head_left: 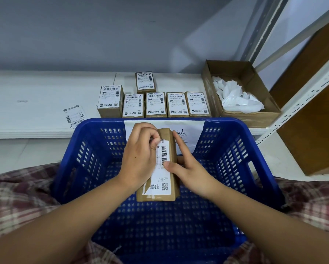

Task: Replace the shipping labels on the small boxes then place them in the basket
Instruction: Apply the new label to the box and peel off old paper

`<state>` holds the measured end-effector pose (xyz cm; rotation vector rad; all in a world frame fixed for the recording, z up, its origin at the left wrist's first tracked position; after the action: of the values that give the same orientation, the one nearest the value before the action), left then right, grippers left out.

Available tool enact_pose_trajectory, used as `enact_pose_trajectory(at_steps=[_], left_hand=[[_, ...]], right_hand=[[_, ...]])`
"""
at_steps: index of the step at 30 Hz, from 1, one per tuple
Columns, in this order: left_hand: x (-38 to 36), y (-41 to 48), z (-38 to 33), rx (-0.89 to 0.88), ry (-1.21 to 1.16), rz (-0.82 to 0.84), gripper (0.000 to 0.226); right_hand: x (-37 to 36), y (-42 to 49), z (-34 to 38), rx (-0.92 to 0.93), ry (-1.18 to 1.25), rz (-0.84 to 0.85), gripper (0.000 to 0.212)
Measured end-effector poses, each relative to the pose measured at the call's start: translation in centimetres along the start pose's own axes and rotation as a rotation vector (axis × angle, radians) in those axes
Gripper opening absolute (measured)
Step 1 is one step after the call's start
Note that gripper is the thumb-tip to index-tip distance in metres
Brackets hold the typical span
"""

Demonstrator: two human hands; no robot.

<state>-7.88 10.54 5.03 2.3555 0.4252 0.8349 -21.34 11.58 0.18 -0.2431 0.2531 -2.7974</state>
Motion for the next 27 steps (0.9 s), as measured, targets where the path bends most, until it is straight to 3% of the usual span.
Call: enact_pose_trajectory(at_steps=[5,8,12,14,19,24,27], left_hand=[[0.0,0.4,-1.2,-0.214,-0.023,0.074,0.01],[-0.5,-0.2,-1.8,-0.298,-0.013,0.151,0.007],[-1.2,-1.2,-2.0,-0.244,-0.084,0.216,0.004],[-1.4,-1.3,-1.9,-0.243,-0.102,0.252,0.002],[-1.1,-1.4,-2.5,-0.308,0.043,0.17,0.021],[-0.9,-1.9,-2.6,-0.358,0.056,0.173,0.021],[-0.5,-2.1,-3.5,-0.463,0.004,0.139,0.007]], right_hand=[[-0.1,0.1,-0.6,-0.109,0.213,0.018,0.085],[0.6,0.5,-0.4,-0.173,0.294,-0.053,0.083],[1.6,0.6,-0.4,-0.233,0.259,-0.14,0.045],[1.9,0.7,-0.4,-0.245,0.252,-0.172,0.036],[2.0,0.6,-0.2,-0.247,0.2,-0.227,0.04],[1.5,0.4,-0.6,-0.291,0.172,-0.145,0.048],[1.2,0.5,-0.6,-0.294,0.215,-0.07,0.055]])
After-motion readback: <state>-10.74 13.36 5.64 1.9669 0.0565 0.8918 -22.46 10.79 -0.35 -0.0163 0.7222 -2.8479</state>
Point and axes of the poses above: each hand's wrist, its own y-axis towards the middle knuckle, its own x-axis out of the back of the hand, z = x × y, the point moved 6 cm from there along y, towards the middle knuckle, and after that the axes turned 7 degrees about -z, right-handed, at the moved point
